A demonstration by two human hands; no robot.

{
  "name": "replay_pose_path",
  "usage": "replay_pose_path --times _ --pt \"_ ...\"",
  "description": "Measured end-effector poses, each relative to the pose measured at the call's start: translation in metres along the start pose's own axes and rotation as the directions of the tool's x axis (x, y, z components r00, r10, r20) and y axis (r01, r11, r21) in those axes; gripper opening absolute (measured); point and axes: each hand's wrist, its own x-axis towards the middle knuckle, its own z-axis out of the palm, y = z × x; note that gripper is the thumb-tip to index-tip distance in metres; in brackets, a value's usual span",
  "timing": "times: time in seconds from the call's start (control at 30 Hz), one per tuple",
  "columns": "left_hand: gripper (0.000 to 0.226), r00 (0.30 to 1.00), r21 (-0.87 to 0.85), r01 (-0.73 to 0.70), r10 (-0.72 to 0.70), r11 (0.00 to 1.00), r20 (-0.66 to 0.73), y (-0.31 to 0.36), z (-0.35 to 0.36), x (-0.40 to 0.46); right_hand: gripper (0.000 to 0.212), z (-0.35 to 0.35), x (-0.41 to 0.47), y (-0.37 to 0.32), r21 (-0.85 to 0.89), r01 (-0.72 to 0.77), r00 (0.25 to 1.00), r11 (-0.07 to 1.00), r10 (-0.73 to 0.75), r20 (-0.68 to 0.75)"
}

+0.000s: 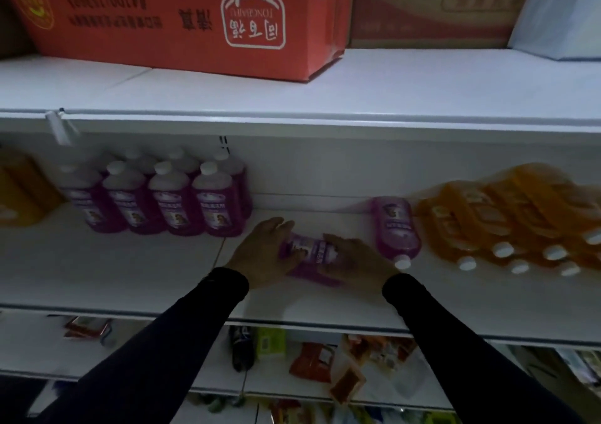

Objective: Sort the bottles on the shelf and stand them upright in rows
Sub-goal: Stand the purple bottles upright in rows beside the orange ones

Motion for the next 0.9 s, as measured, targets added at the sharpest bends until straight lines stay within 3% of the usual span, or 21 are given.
replay_pose_path --times 0.1,0.23,0.33,0.43,0.53,0.63,0.73,0.9 --pt "0.077 0.993 0.005 -0.016 0.015 1.0 0.115 -0.008 -0.001 0.003 0.098 0.002 -0.003 -0.003 0.054 -0.006 1.0 0.999 0.007 -0.015" --pt "0.088 0.974 -0.032 -0.083 0.088 0.996 0.208 -0.013 -0.005 0.006 0.095 -0.005 -0.011 -0.014 -0.044 0.076 0.994 0.996 -0.079 -0.07" --pt "0.092 0.974 -0.074 -0.105 0.118 0.992 0.193 -0.018 -0.011 0.01 0.092 -0.019 -0.015 -0.032 -0.173 0.185 0.966 0.967 -0.211 -0.147" --pt "0.084 0.981 -0.113 -0.091 0.108 0.989 0.159 -0.019 -0.018 0.015 0.093 -0.041 -0.012 -0.056 -0.224 0.282 0.911 0.933 -0.334 -0.242" --pt "0.062 0.989 -0.26 -0.078 0.108 0.963 0.101 -0.022 -0.013 0.011 0.092 -0.046 -0.01 -0.081 -0.12 0.37 0.867 0.921 -0.388 -0.312" --pt "0.06 0.996 -0.517 0.006 0.039 0.856 0.076 -0.033 -0.002 0.0 0.087 -0.028 -0.005 -0.095 0.096 0.366 0.865 0.926 -0.3 -0.403" --pt "0.073 0.998 -0.608 0.045 -0.005 0.793 0.068 -0.043 0.005 -0.008 0.093 0.0 0.0 -0.098 0.385 0.279 0.915 0.88 -0.121 -0.386" --pt "0.069 0.996 -0.542 0.027 0.021 0.84 0.081 -0.056 0.005 -0.009 0.08 0.037 0.011 -0.098 0.414 0.21 0.919 0.886 -0.033 -0.394"
